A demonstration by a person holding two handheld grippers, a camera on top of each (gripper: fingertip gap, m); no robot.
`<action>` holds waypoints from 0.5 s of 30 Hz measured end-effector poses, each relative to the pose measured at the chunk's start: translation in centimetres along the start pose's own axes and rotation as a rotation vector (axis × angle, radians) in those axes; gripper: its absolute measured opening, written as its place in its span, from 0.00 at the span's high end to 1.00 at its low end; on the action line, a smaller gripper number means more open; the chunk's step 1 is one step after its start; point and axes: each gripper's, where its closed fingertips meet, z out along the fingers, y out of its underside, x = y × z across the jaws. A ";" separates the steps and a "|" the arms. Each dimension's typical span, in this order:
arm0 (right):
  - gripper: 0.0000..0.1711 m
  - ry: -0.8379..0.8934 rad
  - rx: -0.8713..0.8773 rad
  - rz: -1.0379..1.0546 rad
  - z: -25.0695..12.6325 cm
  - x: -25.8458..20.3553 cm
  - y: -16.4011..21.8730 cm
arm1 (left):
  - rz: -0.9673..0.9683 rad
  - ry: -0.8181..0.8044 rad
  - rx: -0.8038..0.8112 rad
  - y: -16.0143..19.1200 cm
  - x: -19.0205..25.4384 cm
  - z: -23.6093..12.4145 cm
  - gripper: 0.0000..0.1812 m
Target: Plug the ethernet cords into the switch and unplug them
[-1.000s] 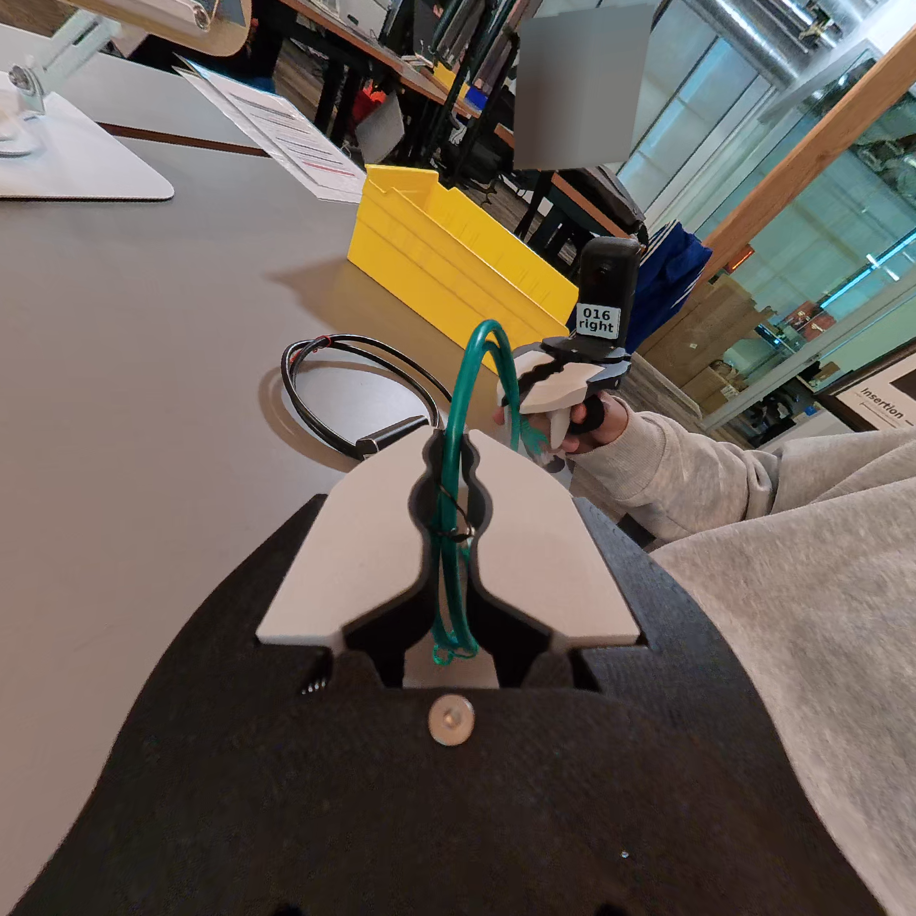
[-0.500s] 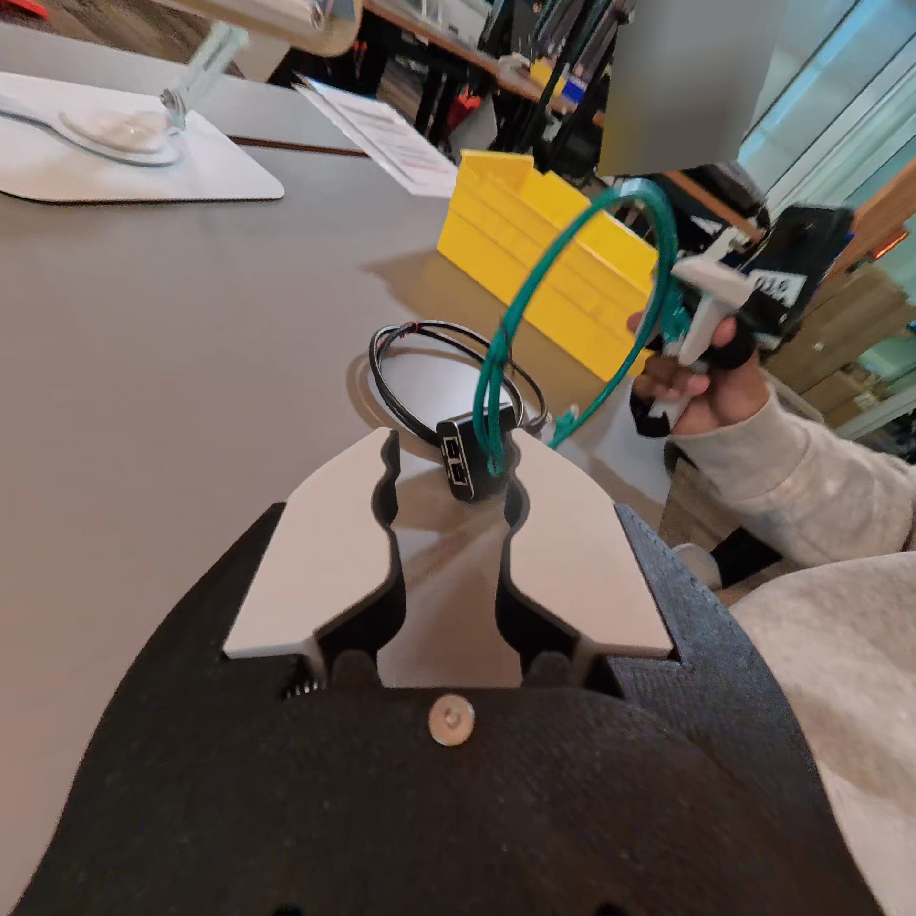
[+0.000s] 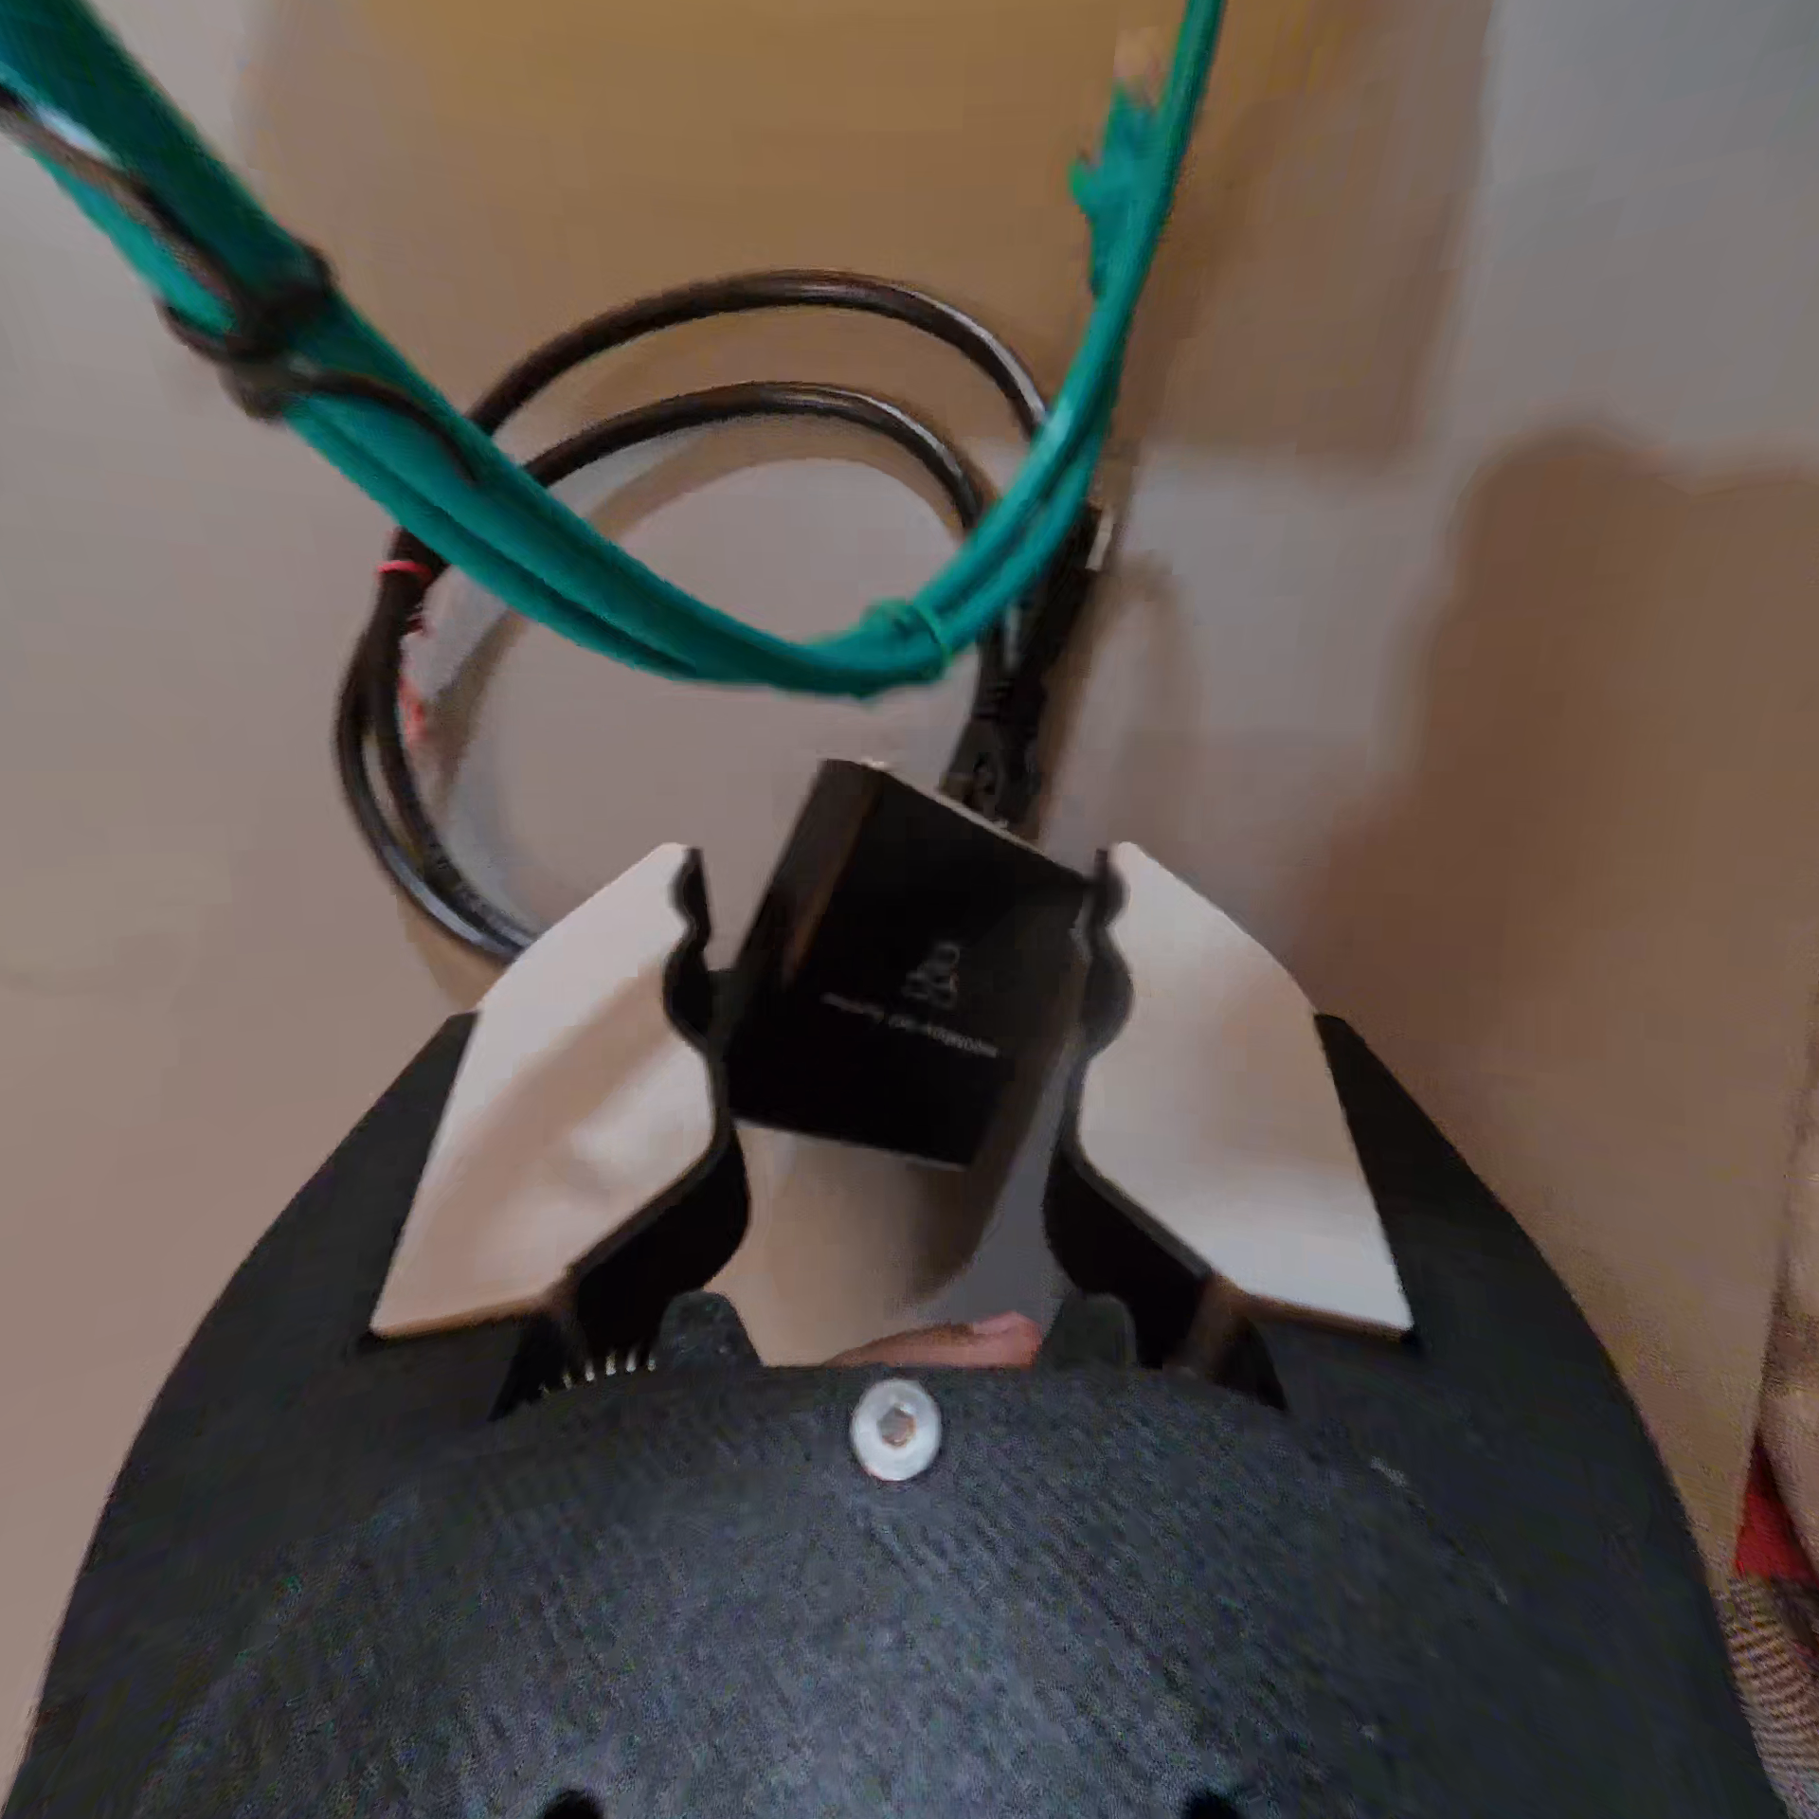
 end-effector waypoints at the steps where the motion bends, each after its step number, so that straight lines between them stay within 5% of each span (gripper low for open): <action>1: 0.97 0.015 0.002 0.000 -0.2 0.3 -0.1 | 0.002 -0.007 -0.010 0.0 0.1 0.3 0.62; 6: 0.97 0.080 -0.008 0.024 -0.9 1.4 0.6 | -0.094 -0.178 -0.072 2.9 -3.2 -1.4 0.62; 10: 0.97 0.076 -0.066 0.060 -0.5 0.8 2.1 | -0.423 -0.336 -0.160 7.9 -7.6 -4.3 0.62; 15: 0.97 0.006 -0.136 0.058 0.5 -1.3 3.8 | -0.820 -0.048 0.097 6.9 -5.8 -6.6 0.71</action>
